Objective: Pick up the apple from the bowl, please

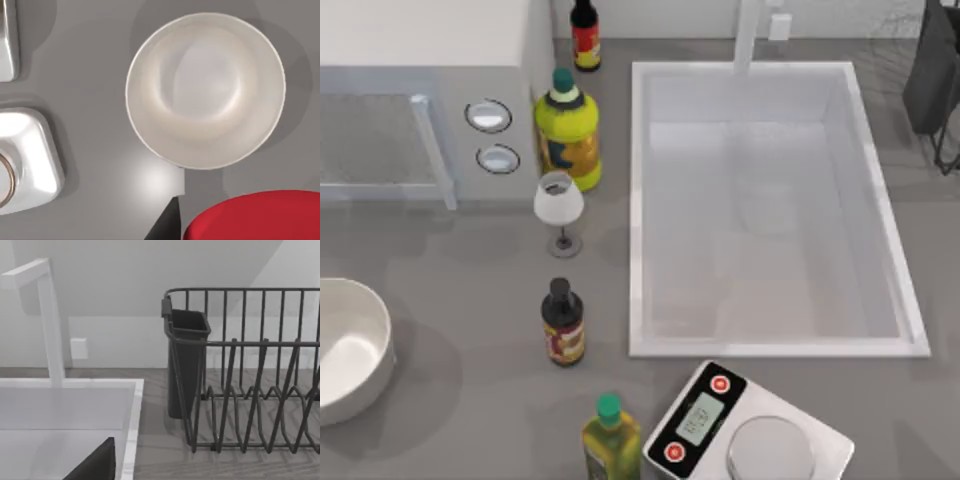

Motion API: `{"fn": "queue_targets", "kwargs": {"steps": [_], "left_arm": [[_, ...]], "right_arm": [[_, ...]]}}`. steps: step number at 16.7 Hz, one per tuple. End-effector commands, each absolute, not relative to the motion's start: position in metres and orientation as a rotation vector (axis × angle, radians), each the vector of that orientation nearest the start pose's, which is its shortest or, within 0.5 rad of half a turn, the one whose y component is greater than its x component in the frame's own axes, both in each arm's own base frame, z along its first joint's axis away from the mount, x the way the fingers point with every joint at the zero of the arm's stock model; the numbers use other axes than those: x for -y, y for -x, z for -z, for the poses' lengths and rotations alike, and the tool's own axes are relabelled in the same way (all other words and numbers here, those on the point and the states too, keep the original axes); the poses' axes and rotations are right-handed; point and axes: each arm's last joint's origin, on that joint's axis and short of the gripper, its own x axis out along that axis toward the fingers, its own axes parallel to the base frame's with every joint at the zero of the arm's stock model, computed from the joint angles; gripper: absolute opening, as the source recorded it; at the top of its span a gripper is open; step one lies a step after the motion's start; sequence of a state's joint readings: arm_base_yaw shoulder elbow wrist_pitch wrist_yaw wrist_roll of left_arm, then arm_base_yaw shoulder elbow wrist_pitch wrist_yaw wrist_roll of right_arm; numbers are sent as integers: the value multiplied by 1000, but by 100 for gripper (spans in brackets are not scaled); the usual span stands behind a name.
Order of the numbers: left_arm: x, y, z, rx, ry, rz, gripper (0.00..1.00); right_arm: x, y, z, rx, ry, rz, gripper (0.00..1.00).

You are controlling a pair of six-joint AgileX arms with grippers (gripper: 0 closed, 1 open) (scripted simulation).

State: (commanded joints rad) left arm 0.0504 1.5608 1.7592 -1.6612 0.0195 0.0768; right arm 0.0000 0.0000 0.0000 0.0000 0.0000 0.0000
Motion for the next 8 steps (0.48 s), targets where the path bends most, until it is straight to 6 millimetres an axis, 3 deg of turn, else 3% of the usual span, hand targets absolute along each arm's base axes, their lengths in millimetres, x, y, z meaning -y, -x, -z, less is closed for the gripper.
{"fn": "queue_targets", "kwargs": {"steps": [5, 8], "left_arm": [[-18, -263, -372, -1465, -8, 27, 0], [0, -272, -361, -1485, -4, 31, 0]], "right_arm": [[1, -106, -160, 0, 0, 0, 100], [1, -106, -160, 0, 0, 0, 100]]}}
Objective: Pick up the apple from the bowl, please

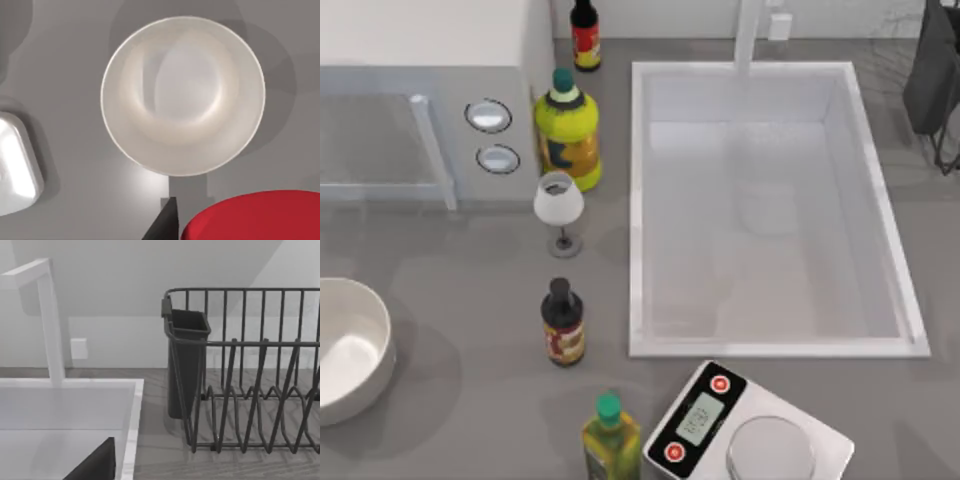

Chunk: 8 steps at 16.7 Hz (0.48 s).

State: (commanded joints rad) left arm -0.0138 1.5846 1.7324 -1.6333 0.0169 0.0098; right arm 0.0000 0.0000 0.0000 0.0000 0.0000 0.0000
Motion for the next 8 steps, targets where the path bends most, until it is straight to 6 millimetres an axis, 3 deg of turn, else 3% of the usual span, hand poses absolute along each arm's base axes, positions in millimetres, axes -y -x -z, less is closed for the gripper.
{"fn": "queue_targets", "kwargs": {"steps": [2, 4, 8], "left_arm": [[27, -279, -347, -1505, -1, 34, 0], [67, -281, -330, -1525, 1, 34, 0], [148, -263, -293, -1562, -8, 24, 0]], "right_arm": [[1, -106, -160, 0, 0, 0, 100], [1, -106, -160, 0, 0, 0, 100], [1, -106, -160, 0, 0, 0, 100]]}}
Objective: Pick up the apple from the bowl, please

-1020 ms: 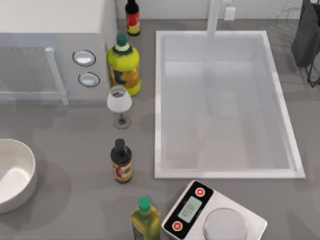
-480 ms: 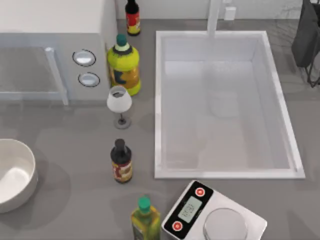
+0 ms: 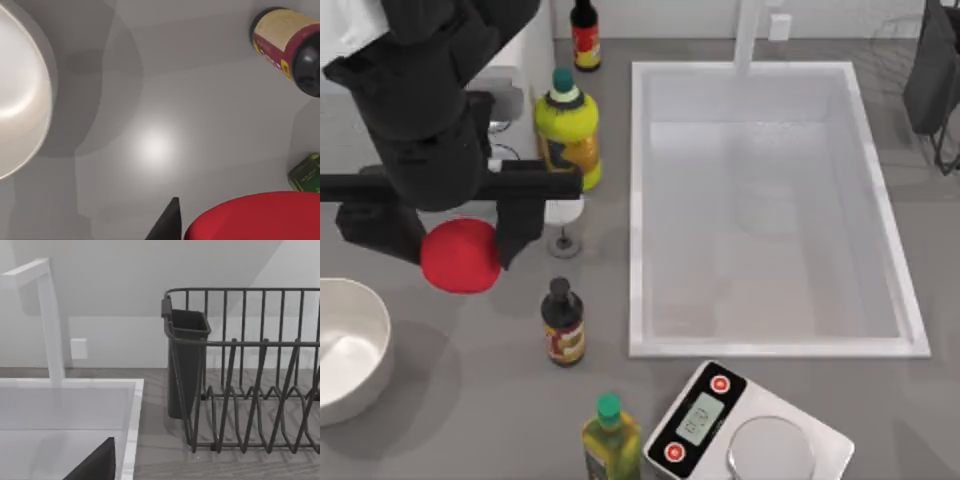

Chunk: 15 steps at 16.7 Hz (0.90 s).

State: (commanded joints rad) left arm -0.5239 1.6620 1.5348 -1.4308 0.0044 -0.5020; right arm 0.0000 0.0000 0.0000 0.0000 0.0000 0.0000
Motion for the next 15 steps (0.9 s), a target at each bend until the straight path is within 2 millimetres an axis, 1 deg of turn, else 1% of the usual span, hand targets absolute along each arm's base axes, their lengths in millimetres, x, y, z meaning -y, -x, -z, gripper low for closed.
{"fn": "queue_targets", "kwargs": {"steps": [2, 4, 8, 10, 12, 15], "left_arm": [[172, -252, -278, -1569, -13, 18, 0], [183, -245, -270, -1571, -16, 16, 0], [182, -245, -271, -1568, -13, 17, 0], [182, -245, -267, -1574, -14, 12, 0], [179, -244, -254, -1594, -16, -3, 0], [175, -242, -225, -1634, -25, -28, 0]], "right_arm": [[1, -106, -160, 0, 0, 0, 100], [1, -106, -160, 0, 0, 0, 100], [1, -106, -160, 0, 0, 0, 100], [1, -106, -160, 0, 0, 0, 100], [1, -106, -160, 0, 0, 0, 100], [1, -106, -160, 0, 0, 0, 100]]}}
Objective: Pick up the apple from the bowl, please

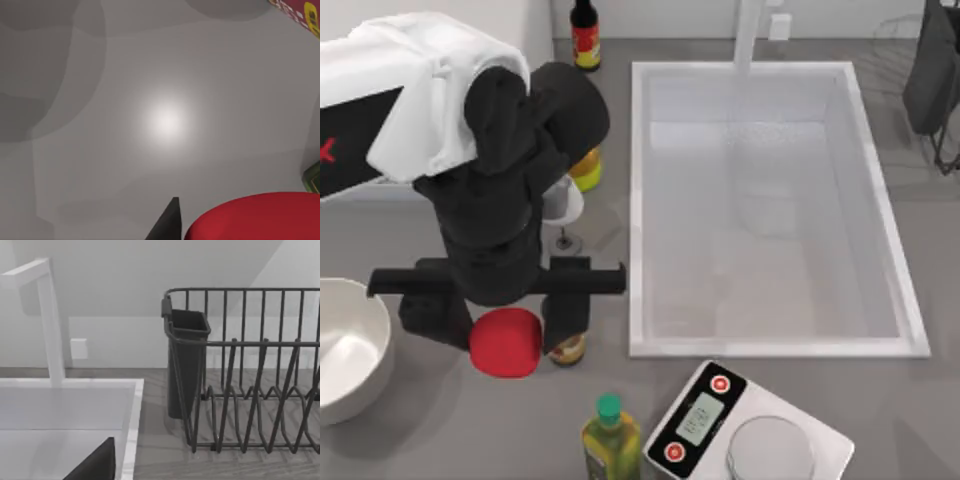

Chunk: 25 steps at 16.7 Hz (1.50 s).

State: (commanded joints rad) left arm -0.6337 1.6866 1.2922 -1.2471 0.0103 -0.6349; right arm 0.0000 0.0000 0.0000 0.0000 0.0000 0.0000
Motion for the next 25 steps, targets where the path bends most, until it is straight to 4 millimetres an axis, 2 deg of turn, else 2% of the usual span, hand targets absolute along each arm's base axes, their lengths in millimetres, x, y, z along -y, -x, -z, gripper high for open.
{"fn": "queue_targets", "kwargs": {"steps": [4, 7, 15, 25], "left_arm": [[174, -238, -185, -1660, -40, -37, 0], [178, -238, -166, -1636, -39, -14, 0], [184, -244, -159, -1571, -16, 16, 0], [184, -244, -159, -1571, -16, 16, 75]], "right_arm": [[1, -106, -160, 0, 0, 0, 100], [1, -106, -160, 0, 0, 0, 100], [1, -106, -160, 0, 0, 0, 100], [1, -106, -160, 0, 0, 0, 100]]}}
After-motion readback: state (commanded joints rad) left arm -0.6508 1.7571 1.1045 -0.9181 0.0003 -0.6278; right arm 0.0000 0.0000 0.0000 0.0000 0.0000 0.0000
